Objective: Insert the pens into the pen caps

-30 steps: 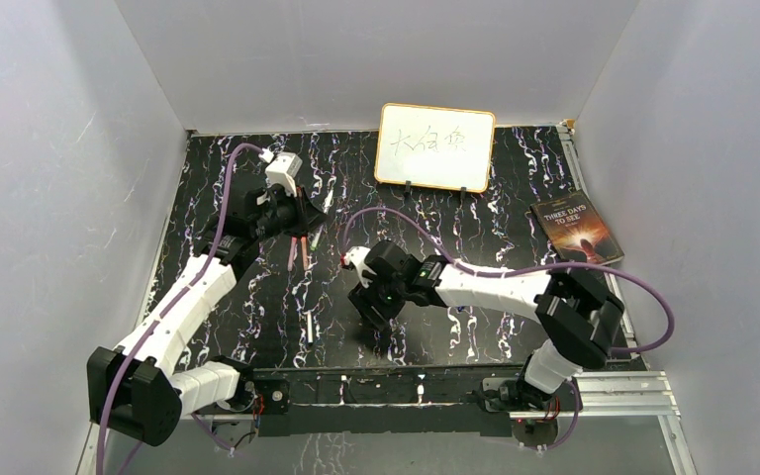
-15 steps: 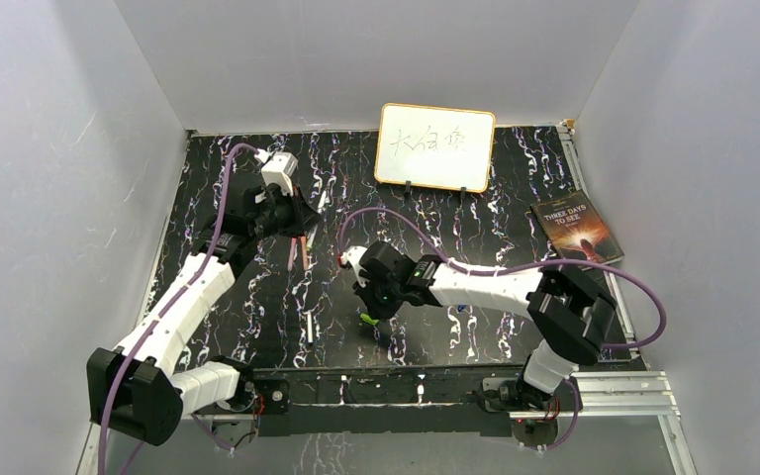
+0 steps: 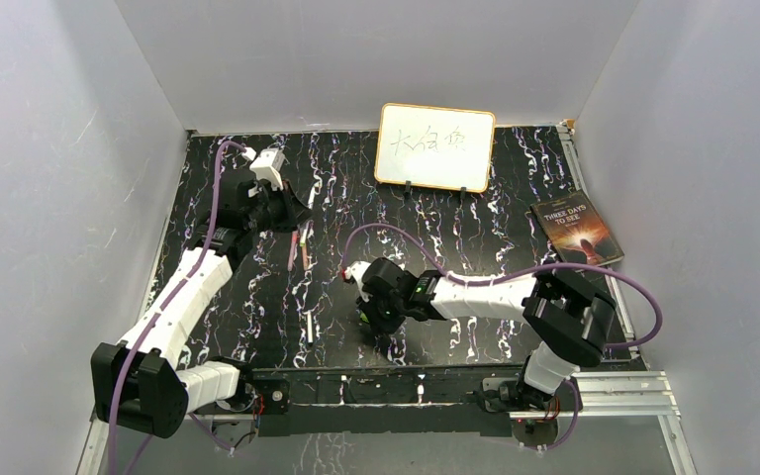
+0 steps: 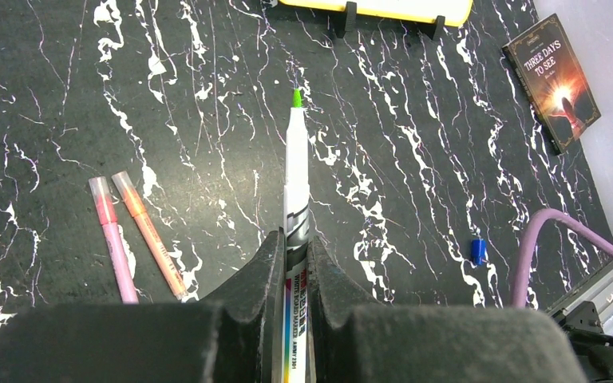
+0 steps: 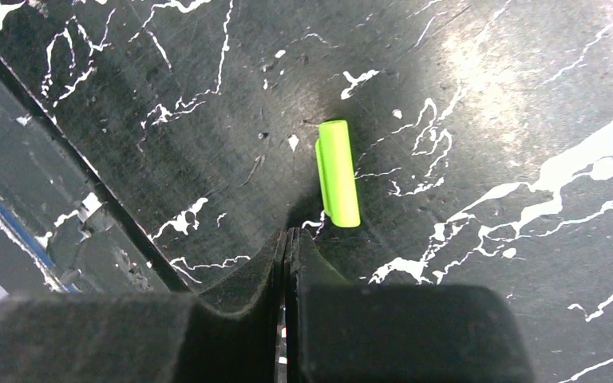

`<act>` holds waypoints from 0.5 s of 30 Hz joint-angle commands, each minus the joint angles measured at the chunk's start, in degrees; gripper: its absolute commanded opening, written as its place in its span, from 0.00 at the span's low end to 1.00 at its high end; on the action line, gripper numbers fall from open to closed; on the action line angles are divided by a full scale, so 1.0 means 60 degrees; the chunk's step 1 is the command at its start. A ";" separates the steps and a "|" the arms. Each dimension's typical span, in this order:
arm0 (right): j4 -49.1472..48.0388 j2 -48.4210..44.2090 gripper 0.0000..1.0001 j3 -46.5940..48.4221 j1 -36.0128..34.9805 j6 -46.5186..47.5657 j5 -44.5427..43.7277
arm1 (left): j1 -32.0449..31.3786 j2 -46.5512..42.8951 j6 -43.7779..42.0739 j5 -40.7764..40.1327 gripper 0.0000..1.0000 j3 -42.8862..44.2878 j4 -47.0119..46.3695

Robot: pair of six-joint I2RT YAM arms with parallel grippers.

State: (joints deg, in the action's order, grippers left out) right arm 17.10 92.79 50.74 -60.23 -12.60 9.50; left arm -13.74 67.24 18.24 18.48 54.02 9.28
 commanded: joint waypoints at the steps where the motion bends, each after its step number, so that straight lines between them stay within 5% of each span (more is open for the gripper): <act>1: -0.0499 0.0105 0.00 0.0223 0.0016 -0.0170 -0.0562 | 0.0089 -0.0220 0.0124 0.0259 0.00 0.0292 0.0068; 15: -0.0716 0.0655 0.00 0.0519 0.0377 -0.0422 -0.1192 | 0.0176 -0.0446 -0.0029 0.0308 0.00 0.0233 0.0211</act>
State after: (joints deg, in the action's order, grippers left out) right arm 14.26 95.42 51.81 -59.51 -14.74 5.39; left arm -13.17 66.63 18.39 18.87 54.02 9.52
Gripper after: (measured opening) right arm 0.004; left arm 0.068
